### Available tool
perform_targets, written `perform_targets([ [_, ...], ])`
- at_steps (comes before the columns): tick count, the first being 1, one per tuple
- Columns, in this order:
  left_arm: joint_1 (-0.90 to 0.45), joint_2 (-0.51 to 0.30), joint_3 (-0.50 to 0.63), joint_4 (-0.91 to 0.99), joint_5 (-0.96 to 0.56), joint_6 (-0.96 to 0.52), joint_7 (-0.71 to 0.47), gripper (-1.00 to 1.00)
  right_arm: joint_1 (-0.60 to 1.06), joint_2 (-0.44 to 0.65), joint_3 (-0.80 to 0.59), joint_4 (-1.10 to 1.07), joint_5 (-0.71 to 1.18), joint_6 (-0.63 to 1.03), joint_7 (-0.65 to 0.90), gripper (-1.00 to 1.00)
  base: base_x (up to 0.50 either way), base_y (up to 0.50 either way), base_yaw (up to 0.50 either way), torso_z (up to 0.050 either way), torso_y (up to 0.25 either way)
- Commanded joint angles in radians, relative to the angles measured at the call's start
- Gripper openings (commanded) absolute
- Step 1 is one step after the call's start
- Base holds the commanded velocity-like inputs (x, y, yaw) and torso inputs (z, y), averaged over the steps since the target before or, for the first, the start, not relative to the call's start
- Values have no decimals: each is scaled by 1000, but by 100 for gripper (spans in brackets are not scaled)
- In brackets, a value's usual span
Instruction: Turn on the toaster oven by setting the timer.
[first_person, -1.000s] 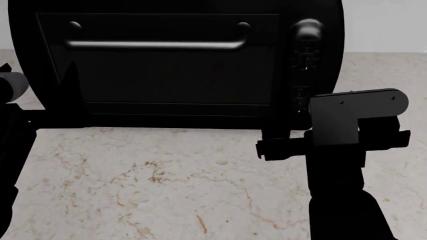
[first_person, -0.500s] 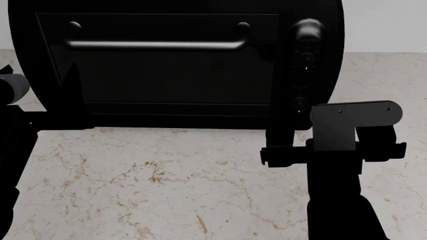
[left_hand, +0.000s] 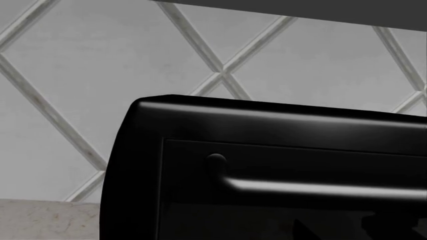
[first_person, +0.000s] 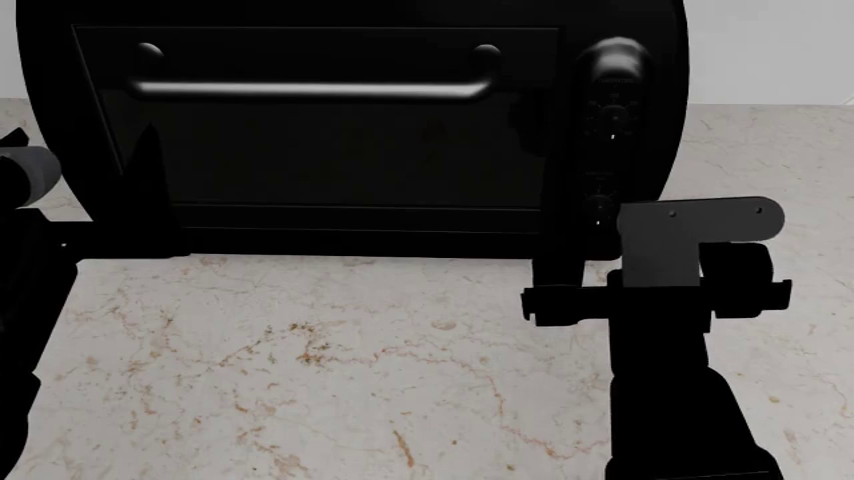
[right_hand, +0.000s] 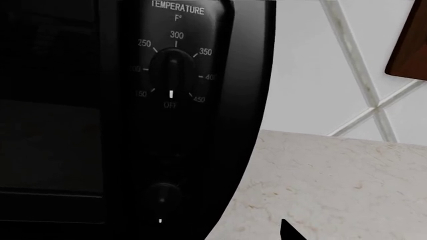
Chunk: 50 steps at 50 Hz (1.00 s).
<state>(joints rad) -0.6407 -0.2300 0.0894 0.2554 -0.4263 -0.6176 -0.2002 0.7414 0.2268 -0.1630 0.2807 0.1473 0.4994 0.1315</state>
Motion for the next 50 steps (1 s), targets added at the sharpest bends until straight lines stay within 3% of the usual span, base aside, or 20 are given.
perform_targets([
  [1, 2, -3, 3, -4, -3, 7, -2, 100, 55, -14, -10, 167, -7, -83, -13, 100, 0, 0, 0, 0, 0],
  [46, -3, -21, 4, 2, -27, 11, -15, 100, 177, -44, -52, 409, -11, -196, -49, 100, 13, 0, 6, 0, 0],
  [47, -3, -21, 4, 2, -28, 11, -15, 100, 175, -43, -52, 402, -12, -193, -46, -100, 37, 0, 19, 0, 0],
  [50, 1, -21, 6, 3, -30, 13, -15, 100, 168, -39, -54, 382, -13, -184, -41, -100, 18, 0, 11, 0, 0],
])
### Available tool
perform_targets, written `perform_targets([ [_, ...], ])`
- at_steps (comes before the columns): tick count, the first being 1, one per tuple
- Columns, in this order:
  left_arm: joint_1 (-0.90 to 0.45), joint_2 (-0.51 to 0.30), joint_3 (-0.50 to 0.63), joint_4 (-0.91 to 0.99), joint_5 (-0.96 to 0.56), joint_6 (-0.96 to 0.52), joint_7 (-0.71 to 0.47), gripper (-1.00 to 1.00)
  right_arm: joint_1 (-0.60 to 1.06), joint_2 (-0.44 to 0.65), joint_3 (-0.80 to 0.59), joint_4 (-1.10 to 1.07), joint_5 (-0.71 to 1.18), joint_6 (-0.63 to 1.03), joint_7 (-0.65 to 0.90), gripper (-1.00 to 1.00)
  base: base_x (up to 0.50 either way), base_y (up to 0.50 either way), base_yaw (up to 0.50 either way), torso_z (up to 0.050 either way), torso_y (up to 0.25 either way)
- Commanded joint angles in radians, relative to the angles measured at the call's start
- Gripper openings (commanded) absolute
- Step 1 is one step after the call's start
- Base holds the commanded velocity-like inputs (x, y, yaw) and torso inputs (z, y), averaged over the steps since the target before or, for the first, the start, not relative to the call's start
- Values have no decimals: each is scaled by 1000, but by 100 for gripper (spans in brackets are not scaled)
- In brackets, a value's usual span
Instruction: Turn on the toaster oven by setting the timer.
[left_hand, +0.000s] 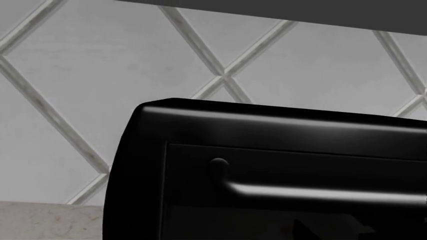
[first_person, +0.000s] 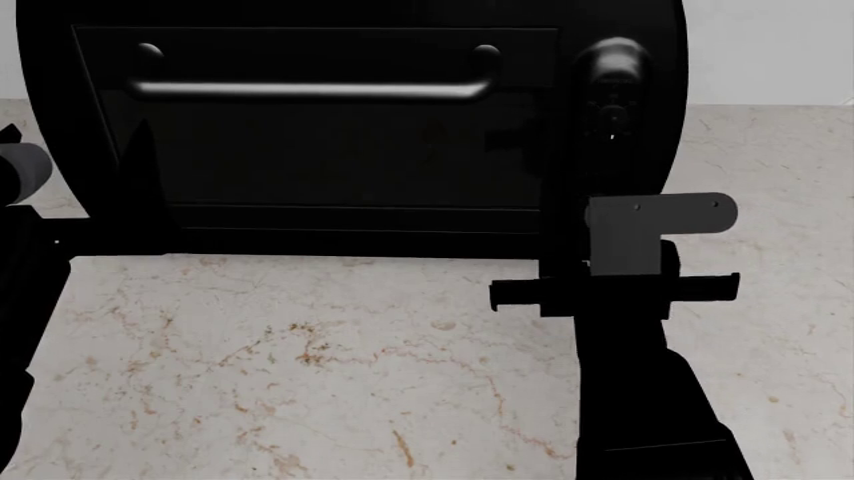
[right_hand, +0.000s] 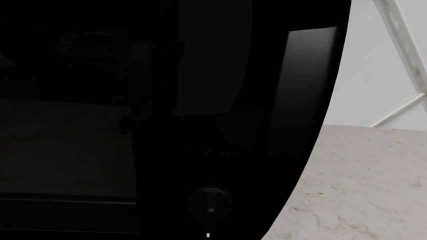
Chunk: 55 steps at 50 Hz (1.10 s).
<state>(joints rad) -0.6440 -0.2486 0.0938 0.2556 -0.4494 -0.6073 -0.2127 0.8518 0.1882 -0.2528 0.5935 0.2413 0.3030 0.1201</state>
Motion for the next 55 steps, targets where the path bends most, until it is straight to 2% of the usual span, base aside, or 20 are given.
perform_targets([
  [1, 4, -2, 3, 1, -5, 6, -2, 100, 57, 0, 35, 67, -107, 14, -29, -100, 33, 0, 12, 0, 0],
  [16, 2, -4, 10, 11, -14, -4, -12, 100, 55, 9, 34, 21, -98, 39, -27, -100, 30, 0, 13, 0, 0],
  [55, -6, -19, 14, 21, -31, -7, -25, 100, 55, -25, 202, -100, 114, 79, -24, -100, 10, 0, 4, 0, 0],
])
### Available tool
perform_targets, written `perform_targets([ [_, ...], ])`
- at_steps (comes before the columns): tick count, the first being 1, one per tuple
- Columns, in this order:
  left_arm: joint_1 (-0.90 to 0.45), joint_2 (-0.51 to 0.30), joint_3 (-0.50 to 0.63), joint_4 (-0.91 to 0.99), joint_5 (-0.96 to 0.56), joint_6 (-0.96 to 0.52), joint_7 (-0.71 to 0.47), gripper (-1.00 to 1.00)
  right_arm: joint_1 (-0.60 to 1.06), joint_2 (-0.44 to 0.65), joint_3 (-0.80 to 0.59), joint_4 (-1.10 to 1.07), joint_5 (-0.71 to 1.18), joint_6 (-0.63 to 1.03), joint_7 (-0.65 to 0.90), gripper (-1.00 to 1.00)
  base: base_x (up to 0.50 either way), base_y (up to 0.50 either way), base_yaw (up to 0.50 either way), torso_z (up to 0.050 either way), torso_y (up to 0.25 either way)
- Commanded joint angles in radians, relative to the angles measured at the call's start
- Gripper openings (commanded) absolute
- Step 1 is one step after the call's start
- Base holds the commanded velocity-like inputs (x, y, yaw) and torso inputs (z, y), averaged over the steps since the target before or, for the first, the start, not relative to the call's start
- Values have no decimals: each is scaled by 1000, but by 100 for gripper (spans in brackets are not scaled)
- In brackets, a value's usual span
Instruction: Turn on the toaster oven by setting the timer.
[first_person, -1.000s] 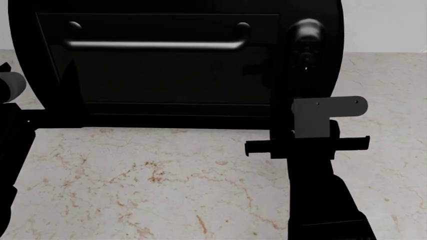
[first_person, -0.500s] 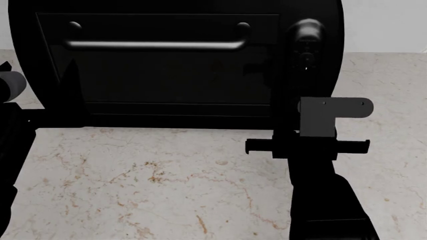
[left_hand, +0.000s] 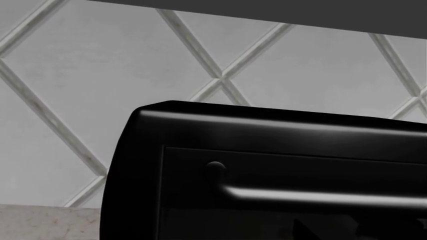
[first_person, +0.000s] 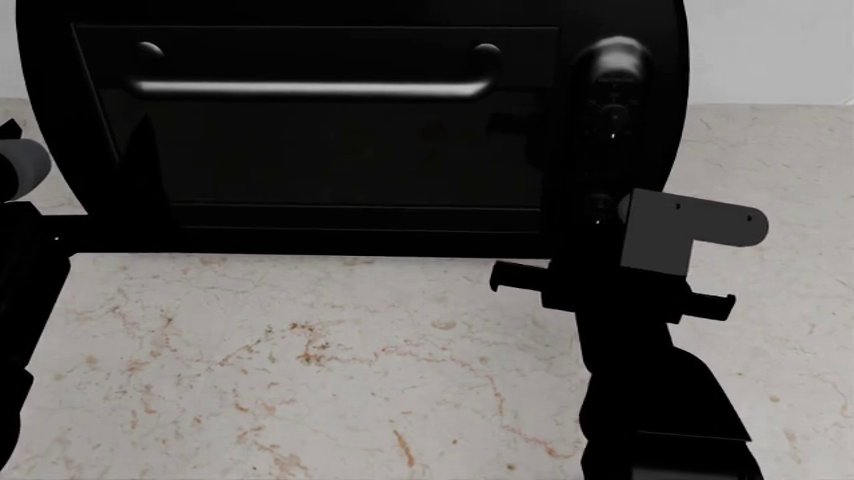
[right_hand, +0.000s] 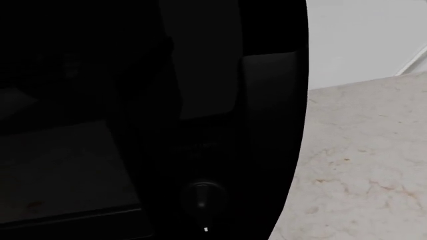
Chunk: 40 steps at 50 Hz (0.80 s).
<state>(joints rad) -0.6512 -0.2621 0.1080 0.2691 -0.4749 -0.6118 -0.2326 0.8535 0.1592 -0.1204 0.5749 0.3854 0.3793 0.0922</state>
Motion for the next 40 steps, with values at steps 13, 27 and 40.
perform_targets([
  [13, 2, -10, 1, 13, -11, -3, -10, 100, 53, -8, 103, -109, 42, 24, -21, -100, 0, 0, 0, 1, 4],
  [27, -6, -15, 6, 25, -19, -13, -19, 100, 64, -24, 171, -107, 140, 36, -41, -100, -1, 0, -1, 1, 5],
  [40, -10, -20, 8, 31, -26, -19, -25, 100, 75, -36, 212, -117, 216, 54, -54, -100, 0, 0, -1, 2, 4],
])
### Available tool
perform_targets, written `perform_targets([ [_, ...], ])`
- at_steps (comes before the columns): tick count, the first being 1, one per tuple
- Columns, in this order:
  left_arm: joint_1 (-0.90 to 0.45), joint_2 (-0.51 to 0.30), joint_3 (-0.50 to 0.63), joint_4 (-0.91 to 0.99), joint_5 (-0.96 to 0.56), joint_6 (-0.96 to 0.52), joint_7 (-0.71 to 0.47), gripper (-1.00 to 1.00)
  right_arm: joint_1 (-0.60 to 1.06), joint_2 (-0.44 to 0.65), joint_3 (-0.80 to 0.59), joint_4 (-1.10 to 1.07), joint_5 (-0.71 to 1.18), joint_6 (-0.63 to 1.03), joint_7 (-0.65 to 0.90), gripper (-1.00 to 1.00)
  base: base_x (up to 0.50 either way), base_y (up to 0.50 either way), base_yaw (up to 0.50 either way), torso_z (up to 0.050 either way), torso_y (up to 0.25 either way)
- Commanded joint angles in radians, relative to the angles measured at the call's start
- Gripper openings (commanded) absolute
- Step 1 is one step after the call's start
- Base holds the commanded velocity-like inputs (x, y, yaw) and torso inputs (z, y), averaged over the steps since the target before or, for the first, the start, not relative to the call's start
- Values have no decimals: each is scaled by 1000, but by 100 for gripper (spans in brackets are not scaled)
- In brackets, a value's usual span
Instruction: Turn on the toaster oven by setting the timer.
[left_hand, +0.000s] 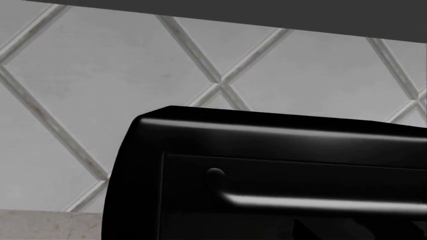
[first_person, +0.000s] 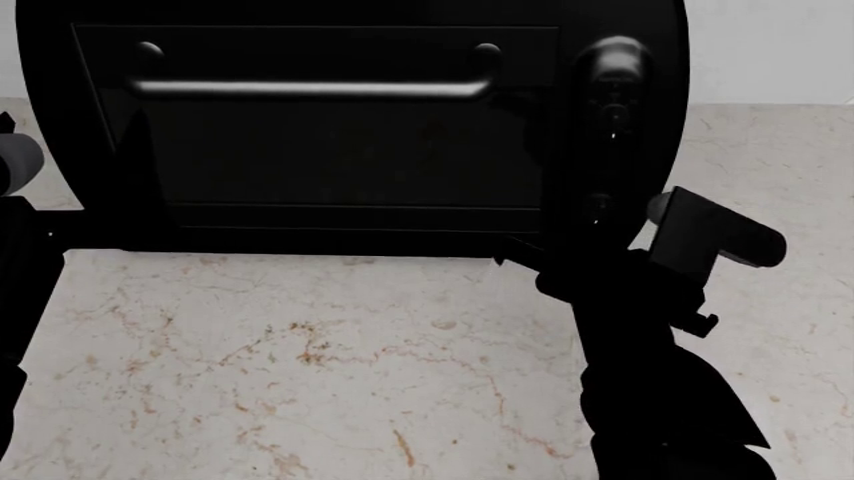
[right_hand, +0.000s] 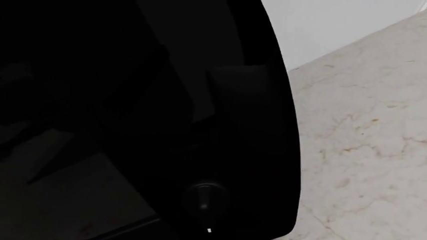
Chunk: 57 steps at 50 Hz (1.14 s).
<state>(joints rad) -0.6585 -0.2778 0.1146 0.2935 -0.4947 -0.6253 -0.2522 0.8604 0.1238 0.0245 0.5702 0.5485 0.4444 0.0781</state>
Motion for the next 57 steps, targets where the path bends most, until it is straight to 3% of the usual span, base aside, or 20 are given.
perform_targets([
  [1, -3, -5, 1, 7, -7, -5, -5, 100, 69, -2, 71, -115, 61, -8, -41, -100, 0, 0, 0, 0, 11],
  [57, -7, -26, 15, 27, -29, -8, -27, 100, 85, -48, 253, -121, 411, 48, -71, -100, 1, 0, 1, 1, 3],
])
